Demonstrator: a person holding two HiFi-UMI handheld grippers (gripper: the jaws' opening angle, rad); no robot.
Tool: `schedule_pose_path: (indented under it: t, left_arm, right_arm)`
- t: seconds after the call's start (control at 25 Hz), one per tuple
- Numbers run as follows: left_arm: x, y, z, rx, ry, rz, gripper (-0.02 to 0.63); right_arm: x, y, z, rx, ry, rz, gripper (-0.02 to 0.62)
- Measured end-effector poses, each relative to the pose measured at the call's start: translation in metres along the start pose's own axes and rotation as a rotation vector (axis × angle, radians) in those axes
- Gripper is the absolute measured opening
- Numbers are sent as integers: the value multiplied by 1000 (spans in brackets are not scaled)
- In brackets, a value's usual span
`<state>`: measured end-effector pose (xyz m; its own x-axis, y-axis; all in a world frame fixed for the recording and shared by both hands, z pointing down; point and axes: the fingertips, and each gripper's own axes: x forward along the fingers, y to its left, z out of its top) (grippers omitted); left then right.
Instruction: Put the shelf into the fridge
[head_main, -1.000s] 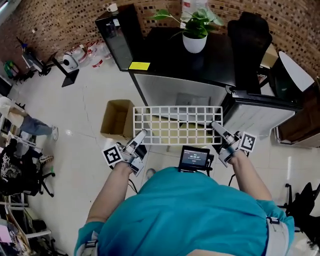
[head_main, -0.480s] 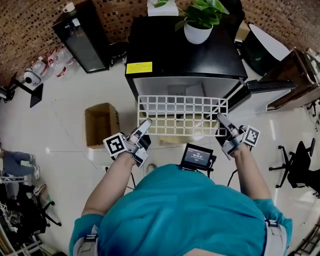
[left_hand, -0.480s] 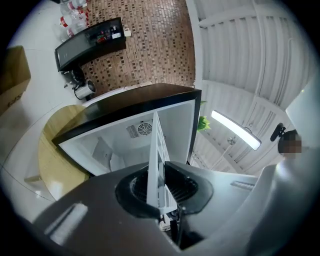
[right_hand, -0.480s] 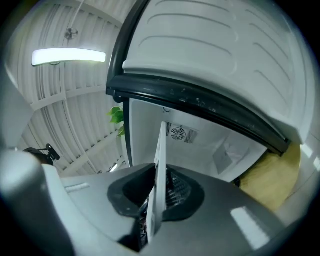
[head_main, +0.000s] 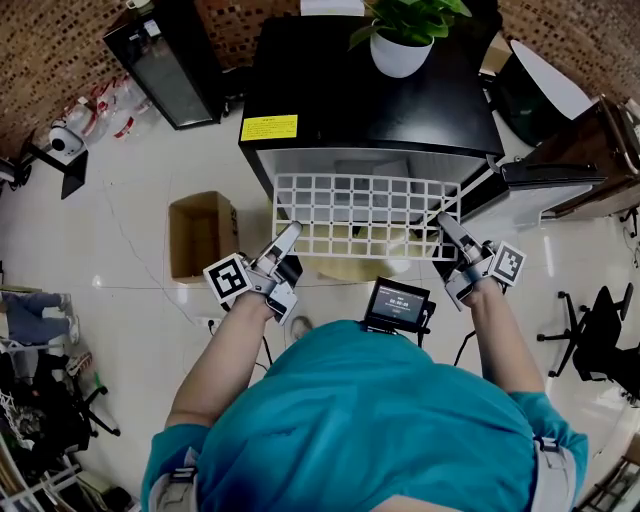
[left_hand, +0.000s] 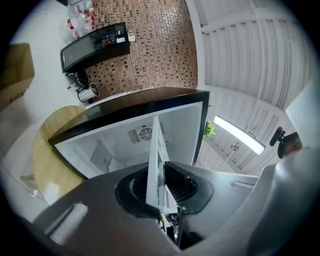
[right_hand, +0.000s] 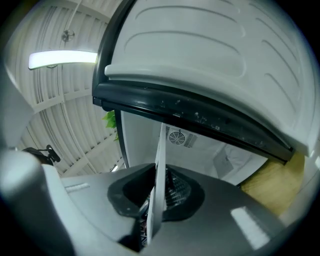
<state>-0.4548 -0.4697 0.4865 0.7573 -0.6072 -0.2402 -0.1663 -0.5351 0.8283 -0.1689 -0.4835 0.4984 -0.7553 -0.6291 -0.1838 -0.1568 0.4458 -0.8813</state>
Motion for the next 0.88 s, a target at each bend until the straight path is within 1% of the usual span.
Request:
schedule_pose_path:
  t: [0.24,0.36,0.6,0.88]
  left_arm:
    - [-5,12,6,-17,-42,44,37]
    - [-4,11,7,-27,-55,42,37]
    - [-1,15,5,-45,-69,39,37]
    - [-1,15,3,-44,-63,43,35]
  right_arm:
    - [4,-16,-3,9,9,-43,34]
    - [5,-21,-3,23,13,-58,34]
    - [3,-26,-2,38,2,-48,34]
    - [-5,-45,-9,108,-2,-100,34]
